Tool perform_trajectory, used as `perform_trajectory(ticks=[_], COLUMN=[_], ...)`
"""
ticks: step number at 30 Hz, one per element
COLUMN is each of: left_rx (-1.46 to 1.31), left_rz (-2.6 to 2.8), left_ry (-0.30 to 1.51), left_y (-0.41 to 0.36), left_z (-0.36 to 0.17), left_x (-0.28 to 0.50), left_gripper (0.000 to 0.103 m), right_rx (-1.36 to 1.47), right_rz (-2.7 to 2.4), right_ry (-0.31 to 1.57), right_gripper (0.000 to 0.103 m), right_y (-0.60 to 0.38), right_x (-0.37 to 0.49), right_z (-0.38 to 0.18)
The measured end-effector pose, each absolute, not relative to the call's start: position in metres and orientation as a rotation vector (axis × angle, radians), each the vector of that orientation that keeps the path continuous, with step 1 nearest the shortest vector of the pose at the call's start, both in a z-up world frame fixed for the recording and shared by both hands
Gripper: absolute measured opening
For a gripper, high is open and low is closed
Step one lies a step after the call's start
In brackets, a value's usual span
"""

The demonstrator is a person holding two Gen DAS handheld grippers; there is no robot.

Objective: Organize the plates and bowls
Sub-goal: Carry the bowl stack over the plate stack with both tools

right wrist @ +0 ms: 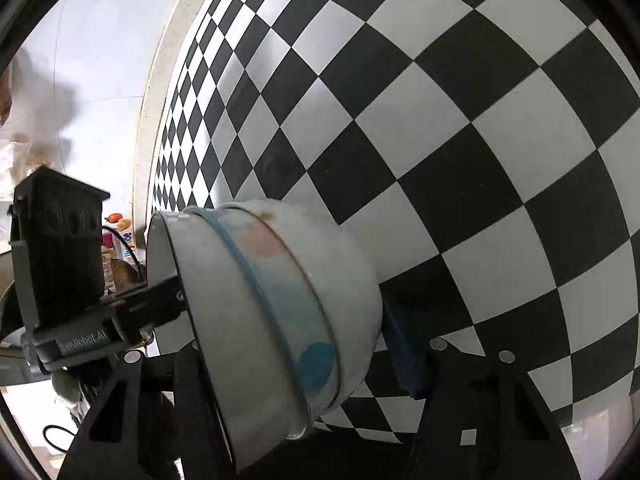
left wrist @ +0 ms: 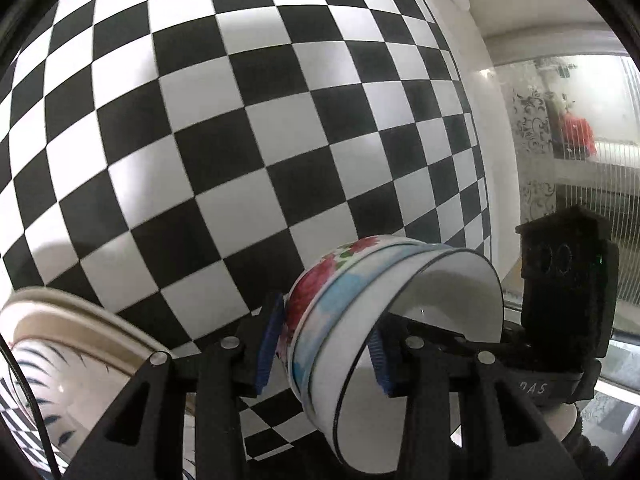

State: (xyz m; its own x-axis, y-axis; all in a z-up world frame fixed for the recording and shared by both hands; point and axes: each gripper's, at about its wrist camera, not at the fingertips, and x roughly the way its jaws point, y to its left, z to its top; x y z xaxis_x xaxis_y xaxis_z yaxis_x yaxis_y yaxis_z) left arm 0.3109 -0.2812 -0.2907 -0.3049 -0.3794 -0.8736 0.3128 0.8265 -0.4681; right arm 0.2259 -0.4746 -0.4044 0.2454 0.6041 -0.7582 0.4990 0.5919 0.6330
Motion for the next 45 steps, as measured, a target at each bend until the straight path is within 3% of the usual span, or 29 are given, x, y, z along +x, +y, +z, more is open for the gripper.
perform_trajectory(ticks=[12, 26, 45], left_rx=[-0.083, -0.173, -0.449], left_rz=[-0.611, -0.501, -0.216], left_ry=[1.702, 1.589, 1.585], left_y=[-0.264, -0.194, -0.048], left_z=[-0.266, -0.208, -0.253], left_x=[0.305, 0.308, 0.295], left_gripper=[0.038, 0.038, 0.038], right_rx=[1.059, 0.954, 0.679], right_rz=[0.139, 0.295, 0.523], right_ry=[1.418, 1.423, 1.627], right_gripper=[0.060, 0.060, 0.060], right_y=[-0.450, -0.389, -0.236], right_x=[0.232, 0.269, 0.325], right_z=[-0.386, -0.317, -0.352])
